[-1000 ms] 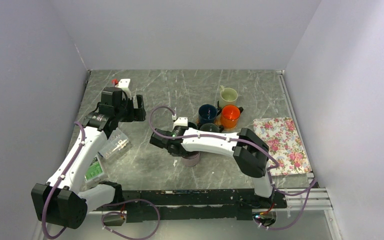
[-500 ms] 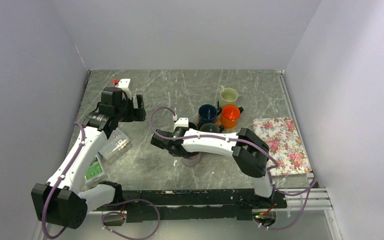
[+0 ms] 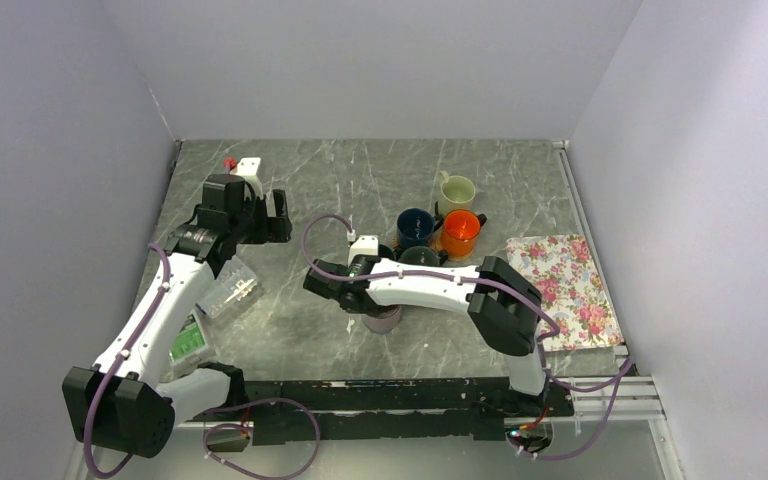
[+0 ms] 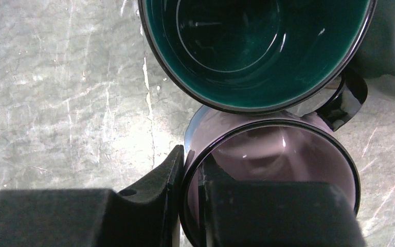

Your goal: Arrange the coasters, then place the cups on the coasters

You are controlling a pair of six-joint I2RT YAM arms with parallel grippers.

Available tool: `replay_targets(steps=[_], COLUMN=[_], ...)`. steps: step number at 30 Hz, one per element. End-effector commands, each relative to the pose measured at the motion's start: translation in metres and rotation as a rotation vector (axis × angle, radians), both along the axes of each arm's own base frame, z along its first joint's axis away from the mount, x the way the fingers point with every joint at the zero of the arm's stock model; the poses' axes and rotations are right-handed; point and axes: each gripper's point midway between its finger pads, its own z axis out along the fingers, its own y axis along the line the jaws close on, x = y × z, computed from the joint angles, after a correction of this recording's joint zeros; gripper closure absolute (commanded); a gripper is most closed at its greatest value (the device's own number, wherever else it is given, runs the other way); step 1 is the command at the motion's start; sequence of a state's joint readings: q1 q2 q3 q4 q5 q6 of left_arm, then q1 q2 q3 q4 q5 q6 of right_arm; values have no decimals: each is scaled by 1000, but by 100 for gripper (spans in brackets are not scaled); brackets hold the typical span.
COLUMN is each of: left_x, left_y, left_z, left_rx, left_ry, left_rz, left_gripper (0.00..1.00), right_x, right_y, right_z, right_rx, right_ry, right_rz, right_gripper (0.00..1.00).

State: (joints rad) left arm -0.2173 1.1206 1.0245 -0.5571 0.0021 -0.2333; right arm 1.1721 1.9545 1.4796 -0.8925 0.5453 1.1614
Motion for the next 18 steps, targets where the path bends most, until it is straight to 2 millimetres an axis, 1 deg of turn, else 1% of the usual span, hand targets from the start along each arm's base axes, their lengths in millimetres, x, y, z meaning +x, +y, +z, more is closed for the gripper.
replay_targets(steps=[1, 8, 18], left_x=[3, 3, 3], left_y=[-1, -2, -2], left_z=[15, 15, 14], left_rx=[-24, -24, -26], left_ry=[-61, -60, -59], left_rz=[3, 2, 0], left_gripper=[7, 7, 7], right_x=[3, 5, 7], right_y=[2, 2, -2], right_z=[14, 21, 29], right_rx=[54, 65, 74], right_ry=[-22, -37, -60], right_rz=[-14, -25, -53], right_gripper=[100, 100, 100])
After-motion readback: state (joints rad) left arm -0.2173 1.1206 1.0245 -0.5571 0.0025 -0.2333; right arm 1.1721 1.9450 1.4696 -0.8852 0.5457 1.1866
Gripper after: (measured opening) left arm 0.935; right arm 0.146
